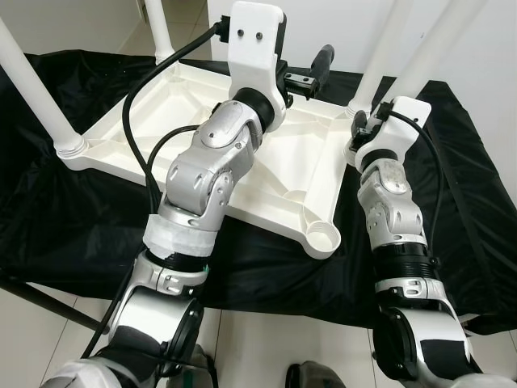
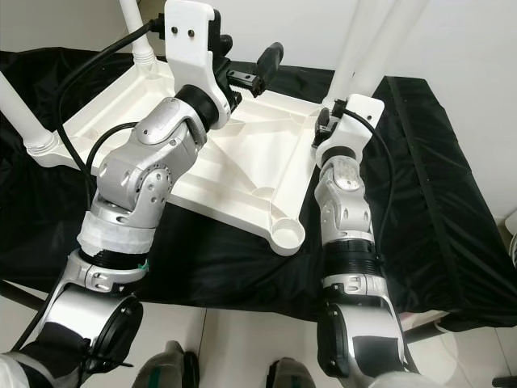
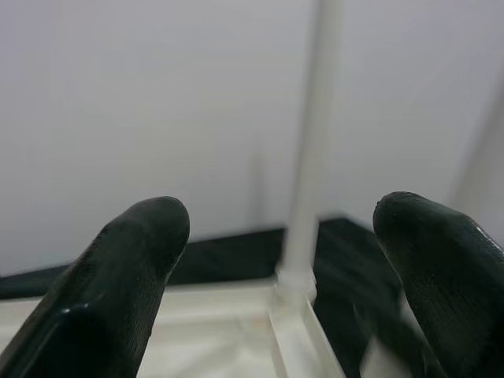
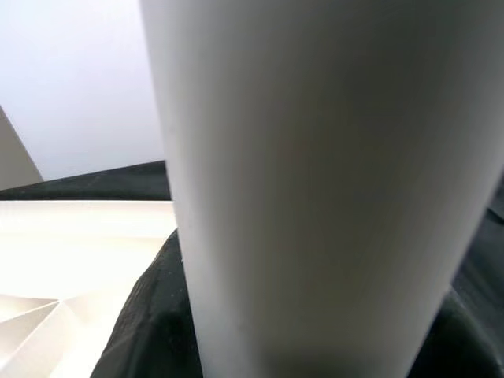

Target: Building children table

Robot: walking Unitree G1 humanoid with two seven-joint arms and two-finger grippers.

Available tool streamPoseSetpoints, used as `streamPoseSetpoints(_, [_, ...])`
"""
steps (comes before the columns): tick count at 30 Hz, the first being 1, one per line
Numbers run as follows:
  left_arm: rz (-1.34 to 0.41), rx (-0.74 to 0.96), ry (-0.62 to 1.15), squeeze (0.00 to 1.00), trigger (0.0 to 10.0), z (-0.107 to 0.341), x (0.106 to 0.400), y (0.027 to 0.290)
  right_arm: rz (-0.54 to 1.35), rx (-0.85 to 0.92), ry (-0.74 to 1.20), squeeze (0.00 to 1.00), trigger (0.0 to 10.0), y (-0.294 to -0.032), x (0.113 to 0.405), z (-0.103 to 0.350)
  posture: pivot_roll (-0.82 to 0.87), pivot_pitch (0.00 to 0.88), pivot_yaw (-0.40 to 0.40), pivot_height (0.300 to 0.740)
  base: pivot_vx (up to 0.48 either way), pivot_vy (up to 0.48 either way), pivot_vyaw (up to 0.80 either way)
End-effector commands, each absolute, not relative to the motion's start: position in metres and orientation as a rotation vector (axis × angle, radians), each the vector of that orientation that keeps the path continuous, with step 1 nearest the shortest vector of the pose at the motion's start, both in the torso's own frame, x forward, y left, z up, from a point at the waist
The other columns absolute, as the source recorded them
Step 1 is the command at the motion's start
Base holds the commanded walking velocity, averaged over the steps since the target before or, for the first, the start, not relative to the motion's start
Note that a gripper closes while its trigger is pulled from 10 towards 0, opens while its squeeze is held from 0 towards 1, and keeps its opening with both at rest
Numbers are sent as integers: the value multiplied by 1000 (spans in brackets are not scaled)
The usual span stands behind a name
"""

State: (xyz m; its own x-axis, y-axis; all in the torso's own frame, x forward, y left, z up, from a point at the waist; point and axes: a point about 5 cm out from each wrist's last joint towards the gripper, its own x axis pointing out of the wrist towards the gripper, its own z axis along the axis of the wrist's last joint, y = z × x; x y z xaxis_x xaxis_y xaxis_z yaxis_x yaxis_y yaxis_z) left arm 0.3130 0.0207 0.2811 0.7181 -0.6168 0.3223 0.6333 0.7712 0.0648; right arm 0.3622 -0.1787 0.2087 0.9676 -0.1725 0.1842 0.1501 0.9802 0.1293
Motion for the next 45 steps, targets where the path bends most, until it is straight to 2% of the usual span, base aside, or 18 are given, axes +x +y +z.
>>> streamPoseSetpoints(1, [-943,52,-245,0,10000,247,301,7,-147,98,-259,0,10000,-186,358,220,-53,36,27,740,0,0,0])
streamPoseSetpoints(5, [-982,64,-196,0,10000,233,297,7,-134,102,-273,0,10000,-190,355,223,-54,38,30,740,0,0,0])
streamPoseSetpoints(9, [-1137,116,-68,0,10000,194,281,10,-67,85,-309,0,10000,-195,346,232,-67,50,44,740,0,0,0])
streamPoseSetpoints(16, [-1281,177,51,0,10000,163,267,18,-33,31,-313,0,10000,-201,338,233,-76,55,53,740,0,0,0])
streamPoseSetpoints(17, [-1294,171,82,1000,10000,158,266,21,-30,24,-313,0,10000,-203,336,233,-80,56,55,740,0,0,0])
streamPoseSetpoints(22, [-1300,224,137,1000,10000,146,268,29,-13,-15,-321,0,10000,-209,328,235,-91,57,63,740,0,0,0])
streamPoseSetpoints(23, [-1295,241,144,949,10000,144,269,30,-11,-21,-321,0,10000,-211,326,235,-91,57,63,740,0,0,0])
streamPoseSetpoints(24, [-1295,241,144,949,10000,144,269,30,-11,-21,-321,0,10000,-211,326,235,-91,57,63,740,0,0,0])
streamPoseSetpoints(25, [-1284,258,155,0,10000,142,271,32,-11,-24,-321,0,10000,-212,325,236,-94,56,65,740,0,0,0])
streamPoseSetpoints(33, [-1243,318,162,0,10000,134,281,49,-18,-46,-324,0,10000,-217,319,238,-111,50,79,740,0,0,0])
streamPoseSetpoints(45, [-1213,402,227,0,10000,124,291,56,-17,-57,-320,0,10000,-219,316,239,-119,51,81,740,0,0,0])
